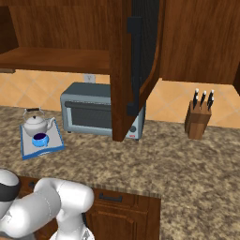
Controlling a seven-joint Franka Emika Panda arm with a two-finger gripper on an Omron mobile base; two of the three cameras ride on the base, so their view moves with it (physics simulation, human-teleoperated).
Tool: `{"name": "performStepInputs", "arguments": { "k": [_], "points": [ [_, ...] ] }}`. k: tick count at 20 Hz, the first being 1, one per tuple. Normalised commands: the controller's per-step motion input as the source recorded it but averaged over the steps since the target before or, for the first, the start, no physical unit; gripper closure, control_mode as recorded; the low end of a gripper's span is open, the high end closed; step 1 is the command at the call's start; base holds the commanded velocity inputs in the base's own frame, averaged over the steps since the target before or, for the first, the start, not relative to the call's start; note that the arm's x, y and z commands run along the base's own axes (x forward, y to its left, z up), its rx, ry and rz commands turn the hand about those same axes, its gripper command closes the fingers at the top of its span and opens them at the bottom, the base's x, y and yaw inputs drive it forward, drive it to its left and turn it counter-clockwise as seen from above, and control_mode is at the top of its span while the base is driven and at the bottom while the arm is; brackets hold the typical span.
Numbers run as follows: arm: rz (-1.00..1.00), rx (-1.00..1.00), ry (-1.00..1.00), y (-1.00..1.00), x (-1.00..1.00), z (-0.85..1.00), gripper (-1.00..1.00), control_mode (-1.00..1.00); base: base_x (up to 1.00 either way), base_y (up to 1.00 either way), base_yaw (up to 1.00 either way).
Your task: Pick the kettle from the counter and place it on the tray. Then pick the mug from the cabinet and place it on the tray. Then close the cabinet doors.
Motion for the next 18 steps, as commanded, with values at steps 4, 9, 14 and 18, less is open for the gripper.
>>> {"name": "performStepInputs", "arguments": {
  "k": [4, 9, 14, 18],
  "points": [
    [-0.17, 0.00, 0.04, -0.56, 0.28, -0.03, -1.00, -1.00, 0.00, 0.00, 0.00],
    [-0.23, 0.00, 0.09, -0.74, 0.34, 0.00, -1.00, -1.00, 0.00, 0.00, 0.00],
    [-0.23, 0.00, 0.15, -0.76, 0.39, 0.00, -1.00, -1.00, 0.00, 0.00, 0.00],
    [-0.21, 0.00, 0.17, -0.76, 0.42, -0.01, -1.00, -1.00, 0.00, 0.00, 0.00]
  ]
}}
